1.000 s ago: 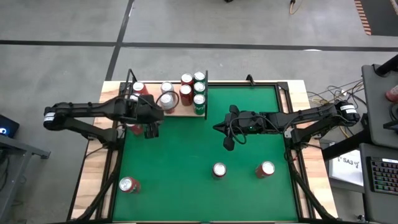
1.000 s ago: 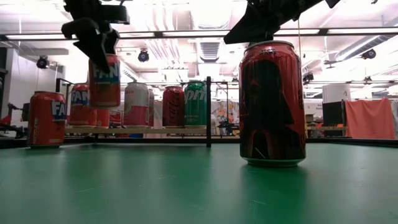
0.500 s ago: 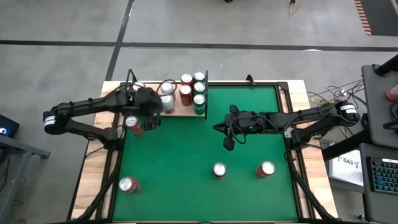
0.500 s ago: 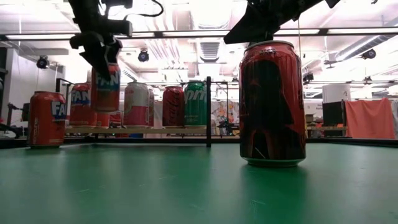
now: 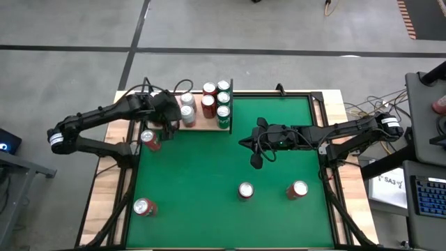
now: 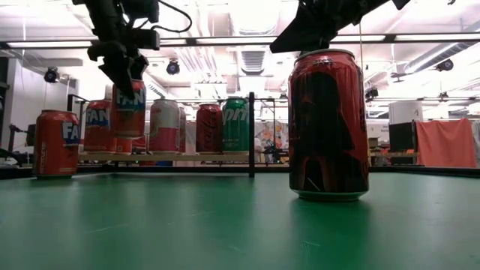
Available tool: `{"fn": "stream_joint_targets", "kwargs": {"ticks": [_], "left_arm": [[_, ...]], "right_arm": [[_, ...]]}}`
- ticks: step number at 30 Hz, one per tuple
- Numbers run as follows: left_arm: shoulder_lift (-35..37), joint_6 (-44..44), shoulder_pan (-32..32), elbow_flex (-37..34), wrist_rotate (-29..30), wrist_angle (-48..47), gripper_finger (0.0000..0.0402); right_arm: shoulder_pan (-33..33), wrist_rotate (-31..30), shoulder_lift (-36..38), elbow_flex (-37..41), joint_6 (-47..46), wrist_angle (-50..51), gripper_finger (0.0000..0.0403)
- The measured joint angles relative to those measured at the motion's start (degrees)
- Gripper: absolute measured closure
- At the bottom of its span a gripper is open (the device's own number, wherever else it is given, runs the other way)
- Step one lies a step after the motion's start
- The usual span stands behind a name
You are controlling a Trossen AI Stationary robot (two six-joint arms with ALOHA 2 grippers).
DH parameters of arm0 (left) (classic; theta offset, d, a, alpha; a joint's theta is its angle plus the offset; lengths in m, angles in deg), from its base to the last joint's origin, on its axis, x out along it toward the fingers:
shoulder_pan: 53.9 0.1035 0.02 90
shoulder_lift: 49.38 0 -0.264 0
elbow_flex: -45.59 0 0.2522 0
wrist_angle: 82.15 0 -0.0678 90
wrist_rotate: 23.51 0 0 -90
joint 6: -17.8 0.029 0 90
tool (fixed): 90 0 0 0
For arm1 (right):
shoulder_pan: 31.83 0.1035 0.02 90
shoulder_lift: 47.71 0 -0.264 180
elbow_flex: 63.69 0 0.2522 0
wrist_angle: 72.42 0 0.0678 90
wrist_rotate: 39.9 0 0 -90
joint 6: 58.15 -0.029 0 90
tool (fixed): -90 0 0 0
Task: Place canned beverage on shelf
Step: Put the red soda can on the shelf aligned with the other red soda can
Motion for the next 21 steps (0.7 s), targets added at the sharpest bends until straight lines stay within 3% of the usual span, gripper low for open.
{"fn": "stream_joint_targets", "kwargs": {"ticks": [21], "left_arm": [[0.02,4.06,5.97,-4.20,-1.50,5.87,0.0119]], "right_arm": [[-0.13,-0.02,0.00,0.00,2.49,-1.55,0.0394]]}}
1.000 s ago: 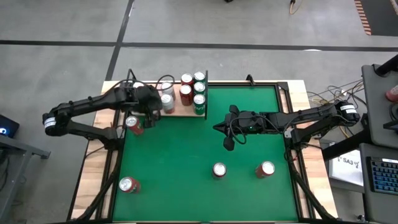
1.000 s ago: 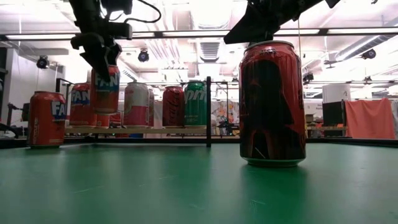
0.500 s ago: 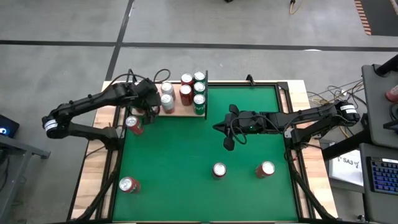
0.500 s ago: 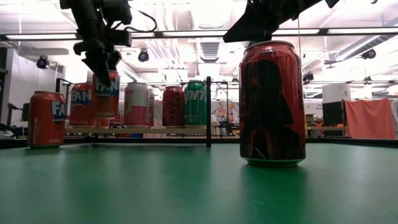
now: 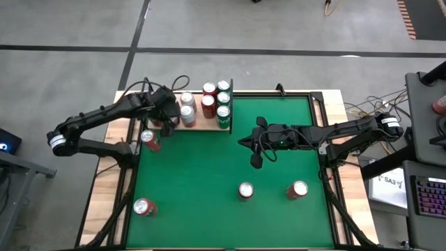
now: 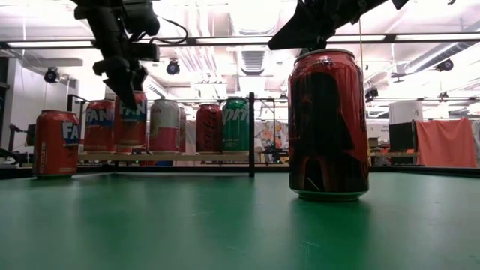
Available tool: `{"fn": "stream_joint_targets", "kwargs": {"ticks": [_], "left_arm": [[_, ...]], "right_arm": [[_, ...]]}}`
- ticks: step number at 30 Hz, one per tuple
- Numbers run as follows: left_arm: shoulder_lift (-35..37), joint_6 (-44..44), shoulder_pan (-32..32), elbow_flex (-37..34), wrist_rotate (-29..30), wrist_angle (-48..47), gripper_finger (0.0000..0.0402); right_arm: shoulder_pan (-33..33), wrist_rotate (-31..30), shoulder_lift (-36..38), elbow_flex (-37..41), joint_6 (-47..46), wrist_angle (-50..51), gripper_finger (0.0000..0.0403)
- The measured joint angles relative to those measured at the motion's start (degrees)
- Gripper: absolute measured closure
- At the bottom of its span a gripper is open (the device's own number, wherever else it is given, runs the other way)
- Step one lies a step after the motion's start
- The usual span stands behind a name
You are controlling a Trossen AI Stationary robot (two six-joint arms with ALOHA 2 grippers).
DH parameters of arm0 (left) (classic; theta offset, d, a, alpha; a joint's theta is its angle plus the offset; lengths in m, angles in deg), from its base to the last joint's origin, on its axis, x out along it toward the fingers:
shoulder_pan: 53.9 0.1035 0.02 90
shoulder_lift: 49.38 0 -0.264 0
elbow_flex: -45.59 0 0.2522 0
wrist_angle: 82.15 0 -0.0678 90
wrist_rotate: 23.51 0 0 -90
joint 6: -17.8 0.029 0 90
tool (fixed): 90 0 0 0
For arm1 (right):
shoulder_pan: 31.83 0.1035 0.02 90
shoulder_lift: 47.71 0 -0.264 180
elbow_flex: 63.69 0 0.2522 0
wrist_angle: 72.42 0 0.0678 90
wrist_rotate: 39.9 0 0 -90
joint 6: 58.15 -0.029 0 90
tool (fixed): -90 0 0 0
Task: Place canned beverage on shelf
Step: Put the red soda can on the shelf aligned with the other red soda can
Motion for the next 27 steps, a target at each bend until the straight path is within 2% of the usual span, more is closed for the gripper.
{"fn": "stream_joint_targets", "kwargs": {"ticks": [27], "left_arm": [[-0.09,-0.98,1.94,-2.56,-0.66,3.00,0.0115]], "right_arm": [[0.00,0.00,0.00,0.00,0.76,-0.67,0.0394]]}}
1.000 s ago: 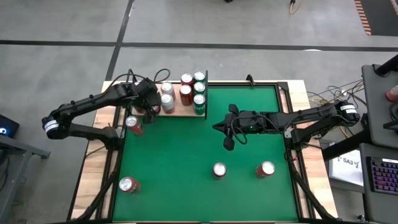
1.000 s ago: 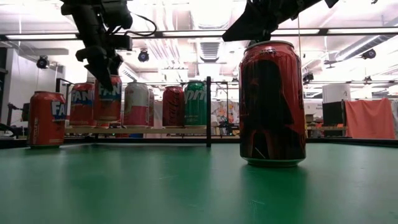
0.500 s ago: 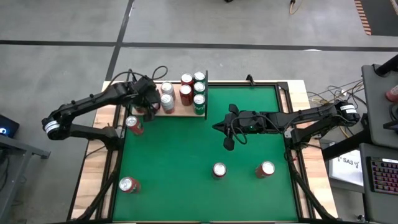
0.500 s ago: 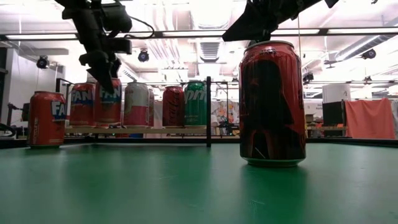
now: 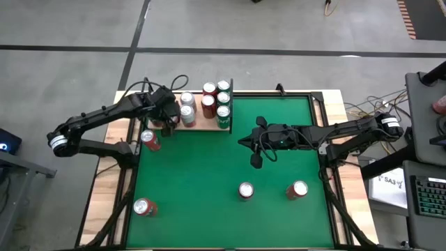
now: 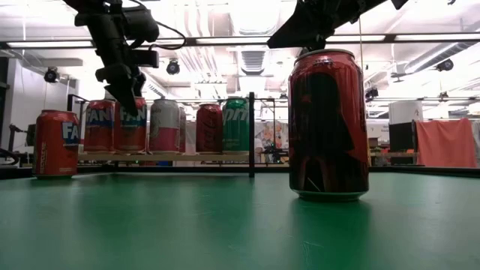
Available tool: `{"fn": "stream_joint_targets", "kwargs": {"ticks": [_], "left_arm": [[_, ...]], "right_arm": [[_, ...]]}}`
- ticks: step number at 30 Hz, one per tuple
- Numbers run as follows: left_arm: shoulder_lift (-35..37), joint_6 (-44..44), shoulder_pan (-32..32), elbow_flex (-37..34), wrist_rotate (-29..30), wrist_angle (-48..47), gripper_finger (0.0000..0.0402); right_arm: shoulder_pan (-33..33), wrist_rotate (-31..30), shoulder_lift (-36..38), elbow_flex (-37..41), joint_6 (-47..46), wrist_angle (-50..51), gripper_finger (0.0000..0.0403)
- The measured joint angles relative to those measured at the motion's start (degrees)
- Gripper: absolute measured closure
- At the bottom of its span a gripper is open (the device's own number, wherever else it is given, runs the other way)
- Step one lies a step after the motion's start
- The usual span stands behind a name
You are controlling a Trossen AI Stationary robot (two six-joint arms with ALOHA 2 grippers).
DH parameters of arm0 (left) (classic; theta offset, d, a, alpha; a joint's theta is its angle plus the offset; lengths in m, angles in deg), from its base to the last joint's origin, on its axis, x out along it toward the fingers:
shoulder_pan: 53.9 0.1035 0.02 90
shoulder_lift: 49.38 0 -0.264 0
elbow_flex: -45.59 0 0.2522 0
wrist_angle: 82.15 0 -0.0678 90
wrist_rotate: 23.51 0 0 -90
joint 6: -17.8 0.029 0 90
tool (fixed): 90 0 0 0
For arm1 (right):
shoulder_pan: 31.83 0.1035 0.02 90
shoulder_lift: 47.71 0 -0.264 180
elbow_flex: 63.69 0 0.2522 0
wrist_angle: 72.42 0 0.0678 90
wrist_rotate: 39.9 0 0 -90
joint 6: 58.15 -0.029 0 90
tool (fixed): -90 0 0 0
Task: Place canned beverage on shelf
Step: Put the red soda can on the shelf aligned with the other red soda can
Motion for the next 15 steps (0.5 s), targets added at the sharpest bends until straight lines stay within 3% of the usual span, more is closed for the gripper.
{"fn": "stream_joint_targets", "kwargs": {"ticks": [15], "left_arm": [[0.00,0.07,0.02,0.00,0.07,0.28,0.0093]], "right_arm": [[0.00,0.00,0.00,0.00,0.29,-0.18,0.0394]]}}
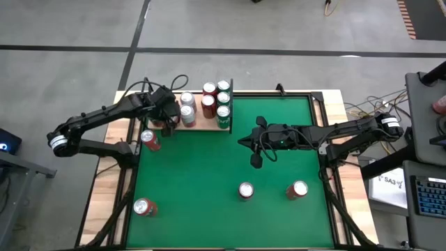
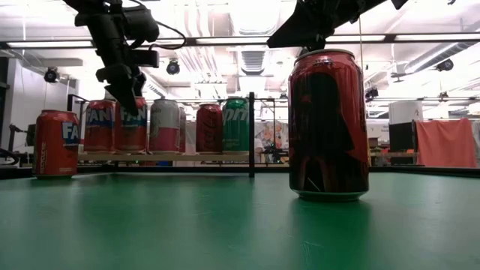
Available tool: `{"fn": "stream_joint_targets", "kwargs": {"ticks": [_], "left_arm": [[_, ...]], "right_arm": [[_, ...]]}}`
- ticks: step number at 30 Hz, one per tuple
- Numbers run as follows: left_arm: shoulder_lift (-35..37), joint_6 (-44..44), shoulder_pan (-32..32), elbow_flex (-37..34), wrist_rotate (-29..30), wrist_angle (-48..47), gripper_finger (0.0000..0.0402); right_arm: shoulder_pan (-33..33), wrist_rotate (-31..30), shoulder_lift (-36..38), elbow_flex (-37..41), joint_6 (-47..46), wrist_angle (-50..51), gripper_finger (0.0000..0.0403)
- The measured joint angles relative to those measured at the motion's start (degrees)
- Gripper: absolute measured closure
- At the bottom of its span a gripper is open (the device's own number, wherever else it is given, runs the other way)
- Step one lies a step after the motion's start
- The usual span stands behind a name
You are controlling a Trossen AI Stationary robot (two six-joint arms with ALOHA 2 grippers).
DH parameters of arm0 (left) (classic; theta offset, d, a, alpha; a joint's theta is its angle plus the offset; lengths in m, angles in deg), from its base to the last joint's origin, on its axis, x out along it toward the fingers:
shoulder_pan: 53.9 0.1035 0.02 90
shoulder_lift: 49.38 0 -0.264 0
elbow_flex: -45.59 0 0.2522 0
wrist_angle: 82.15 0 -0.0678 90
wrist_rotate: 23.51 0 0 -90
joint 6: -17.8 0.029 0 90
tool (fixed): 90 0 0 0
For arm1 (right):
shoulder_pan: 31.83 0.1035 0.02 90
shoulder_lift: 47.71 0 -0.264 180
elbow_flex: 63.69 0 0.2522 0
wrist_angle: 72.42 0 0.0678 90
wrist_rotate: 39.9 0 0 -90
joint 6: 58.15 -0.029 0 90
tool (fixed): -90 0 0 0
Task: Place canned beverage on shelf
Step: Put the red soda can on the shelf aligned with the other red soda can
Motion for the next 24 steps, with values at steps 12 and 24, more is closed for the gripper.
{"fn": "stream_joint_targets", "kwargs": {"ticks": [12,24], "left_arm": [[0.00,0.09,0.00,-0.68,1.20,0.28,0.0091],[0.00,-0.04,0.00,-0.74,1.24,0.46,0.0090]], "right_arm": [[0.00,0.00,0.00,0.00,0.00,0.00,0.0394],[0.00,0.00,0.00,0.00,0.02,-0.39,0.0394]]}}
